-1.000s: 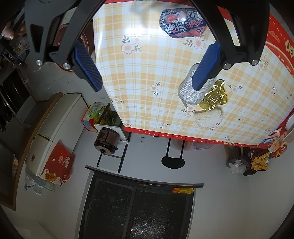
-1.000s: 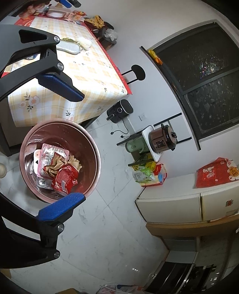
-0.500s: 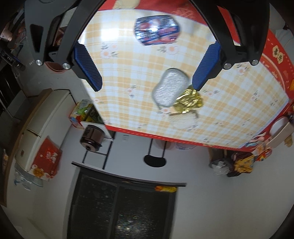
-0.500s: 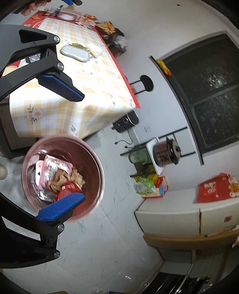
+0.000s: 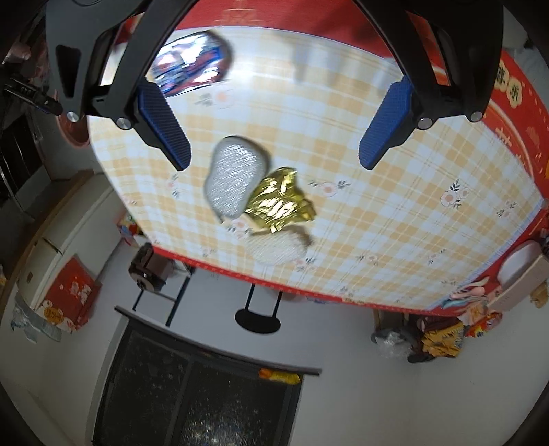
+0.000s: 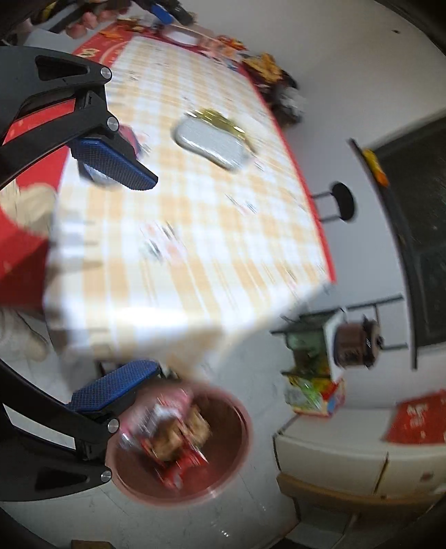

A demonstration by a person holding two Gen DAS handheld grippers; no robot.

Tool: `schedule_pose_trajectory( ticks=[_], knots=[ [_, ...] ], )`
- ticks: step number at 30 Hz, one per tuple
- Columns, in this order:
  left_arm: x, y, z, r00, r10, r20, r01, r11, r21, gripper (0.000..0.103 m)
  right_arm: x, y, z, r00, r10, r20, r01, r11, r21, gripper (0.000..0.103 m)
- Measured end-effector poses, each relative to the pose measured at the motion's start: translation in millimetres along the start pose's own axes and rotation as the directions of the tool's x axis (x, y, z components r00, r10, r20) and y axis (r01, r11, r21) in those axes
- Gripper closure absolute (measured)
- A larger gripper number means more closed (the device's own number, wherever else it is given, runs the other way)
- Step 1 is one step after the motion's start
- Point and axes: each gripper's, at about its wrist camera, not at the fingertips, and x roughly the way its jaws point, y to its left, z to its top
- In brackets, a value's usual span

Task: Collect trash
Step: 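Move both tools back over the table, then grasp the blue-white snack wrapper with the right tool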

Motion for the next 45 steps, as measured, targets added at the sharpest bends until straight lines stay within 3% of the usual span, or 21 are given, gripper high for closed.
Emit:
schedule_pose_trajectory(
  ticks=[5,9,15,21,30,31,33,36,41,45],
  knots=[
    [31.2,40.6,-1.3,0.995,-0.052,-0.084,0.058,0.996,0.070,0.006,36.6,74.3,-37.4,0.994,0.005,-0.106,-0.003,1.000,0.022,0.006],
    [51.6,62.2,2.9,0.988,-0.081,-0.130,0.098,0.987,0.127,0.006,48.9,106.3,-63.7,0.987,0.032,-0.159,-0.022,0.998,0.067,0.013],
    [75.2,76.0,4.3,0.976,-0.134,-0.174,0.157,0.980,0.125,0.006,64.8,117.6,-90.8,0.970,0.096,-0.224,-0.051,0.979,0.198,0.024],
    [84.1,79.0,4.0,0.964,-0.174,-0.203,0.199,0.973,0.113,0.006,84.4,119.4,-85.7,0.961,0.157,-0.228,-0.078,0.944,0.320,0.033],
    [95.0,88.0,5.1,0.957,-0.169,-0.234,0.198,0.974,0.107,0.006,110.9,111.0,-71.2,0.967,0.140,-0.213,-0.032,0.896,0.444,0.035],
    [96.1,88.6,5.6,0.957,-0.170,-0.236,0.199,0.974,0.105,0.006,111.9,110.0,-69.2,0.969,0.141,-0.205,-0.037,0.896,0.442,0.038],
    [98.2,88.4,7.1,0.955,-0.177,-0.238,0.206,0.973,0.102,0.006,114.5,109.7,-66.6,0.969,0.132,-0.210,-0.027,0.899,0.436,0.062],
    [101.9,86.3,10.1,0.953,-0.183,-0.241,0.214,0.971,0.107,0.006,113.0,109.8,-62.6,0.972,0.145,-0.186,-0.050,0.896,0.441,0.079],
    [110.3,76.9,16.5,0.943,-0.217,-0.253,0.253,0.960,0.119,0.007,94.6,112.9,-45.4,0.981,0.170,-0.098,-0.116,0.904,0.412,0.095],
    [117.8,61.8,22.1,0.900,-0.322,-0.294,0.366,0.925,0.107,0.016,75.2,115.1,-27.0,0.988,0.156,-0.021,-0.137,0.922,0.363,0.098]
  ],
)
